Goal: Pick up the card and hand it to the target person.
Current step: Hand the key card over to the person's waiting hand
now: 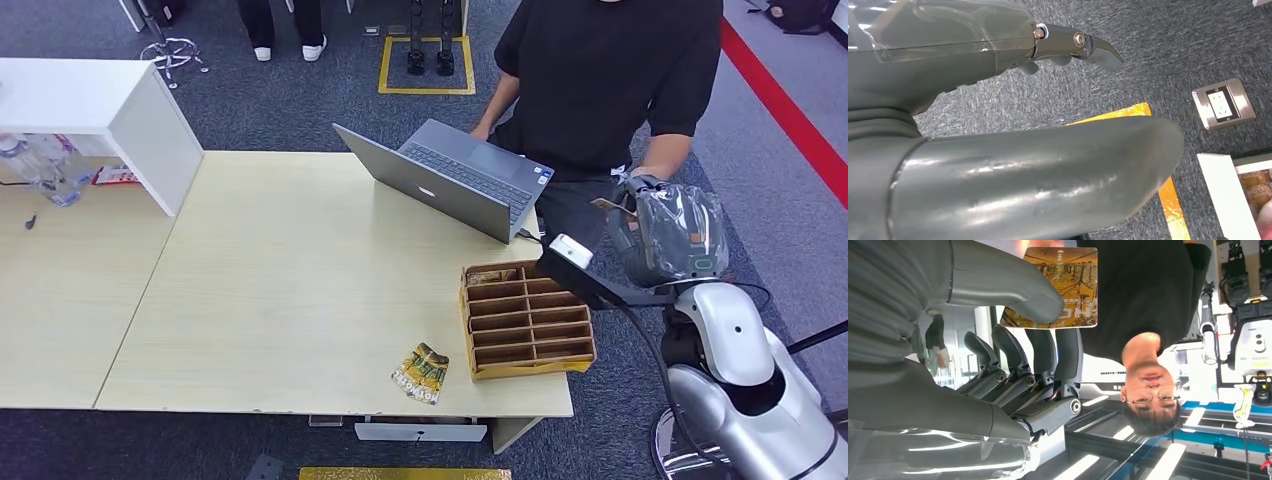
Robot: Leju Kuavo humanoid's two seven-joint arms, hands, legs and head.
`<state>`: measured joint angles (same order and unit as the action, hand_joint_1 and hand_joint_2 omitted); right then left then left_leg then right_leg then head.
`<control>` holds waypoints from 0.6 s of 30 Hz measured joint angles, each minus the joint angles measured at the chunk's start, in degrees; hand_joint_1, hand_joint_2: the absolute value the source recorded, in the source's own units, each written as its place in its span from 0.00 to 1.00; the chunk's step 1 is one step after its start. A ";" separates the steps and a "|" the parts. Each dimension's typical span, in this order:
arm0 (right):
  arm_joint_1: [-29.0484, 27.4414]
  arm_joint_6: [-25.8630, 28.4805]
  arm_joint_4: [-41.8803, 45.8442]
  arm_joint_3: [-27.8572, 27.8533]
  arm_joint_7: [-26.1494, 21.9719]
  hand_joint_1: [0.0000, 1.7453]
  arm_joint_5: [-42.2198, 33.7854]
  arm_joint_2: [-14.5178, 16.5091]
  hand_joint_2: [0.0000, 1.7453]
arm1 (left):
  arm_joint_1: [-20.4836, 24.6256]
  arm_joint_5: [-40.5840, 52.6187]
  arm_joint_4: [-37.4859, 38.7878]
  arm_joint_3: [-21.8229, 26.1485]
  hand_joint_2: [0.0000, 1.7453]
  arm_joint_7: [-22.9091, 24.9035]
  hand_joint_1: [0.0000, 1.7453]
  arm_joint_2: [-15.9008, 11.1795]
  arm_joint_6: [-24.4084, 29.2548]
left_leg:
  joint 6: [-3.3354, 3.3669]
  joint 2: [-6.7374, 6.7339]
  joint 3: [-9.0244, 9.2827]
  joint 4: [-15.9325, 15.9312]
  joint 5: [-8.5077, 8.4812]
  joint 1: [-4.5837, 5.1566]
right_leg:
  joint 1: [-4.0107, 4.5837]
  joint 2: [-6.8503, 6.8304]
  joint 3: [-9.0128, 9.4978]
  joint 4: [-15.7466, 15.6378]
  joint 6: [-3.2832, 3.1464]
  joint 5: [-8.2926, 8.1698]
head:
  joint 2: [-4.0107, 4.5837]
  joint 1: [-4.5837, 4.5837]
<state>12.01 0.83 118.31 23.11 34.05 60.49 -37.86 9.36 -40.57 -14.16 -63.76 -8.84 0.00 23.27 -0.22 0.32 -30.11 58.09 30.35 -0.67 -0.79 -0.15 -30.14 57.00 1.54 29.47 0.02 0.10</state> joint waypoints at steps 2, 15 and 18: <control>0.32 -0.17 -0.46 -0.27 0.14 0.85 0.34 -0.10 1.00 | 0.04 0.38 0.00 -0.01 0.00 0.14 0.00 0.00 -0.20 | 0.00 0.00 0.00 0.00 0.00 0.00 | 0.00 0.00 0.00 0.00 0.00 0.00 | 0.00 -0.01; 5.89 5.06 -12.41 -2.38 -1.07 0.87 4.11 -2.65 1.00 | 1.79 3.09 0.00 -0.50 0.00 2.19 0.00 0.50 -1.72 | 0.00 0.03 -0.01 0.03 0.00 0.01 | -0.01 -0.03 0.00 0.00 0.01 0.00 | 0.00 0.00; 5.99 5.78 -15.28 -2.91 -1.14 0.87 4.24 -3.22 1.00 | 1.92 3.28 0.00 -0.60 0.00 2.21 0.00 0.50 -1.72 | 0.00 0.03 -0.02 0.03 0.00 0.01 | -0.01 -0.03 0.00 0.00 0.01 0.00 | 0.00 0.00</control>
<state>18.01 6.61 103.03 20.20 32.91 64.73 -41.07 11.28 -37.29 -14.16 -64.36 -6.63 0.50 21.55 -0.22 0.35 -30.12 58.12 30.35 -0.67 -0.80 -0.18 -30.14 57.00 1.55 29.47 0.02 0.10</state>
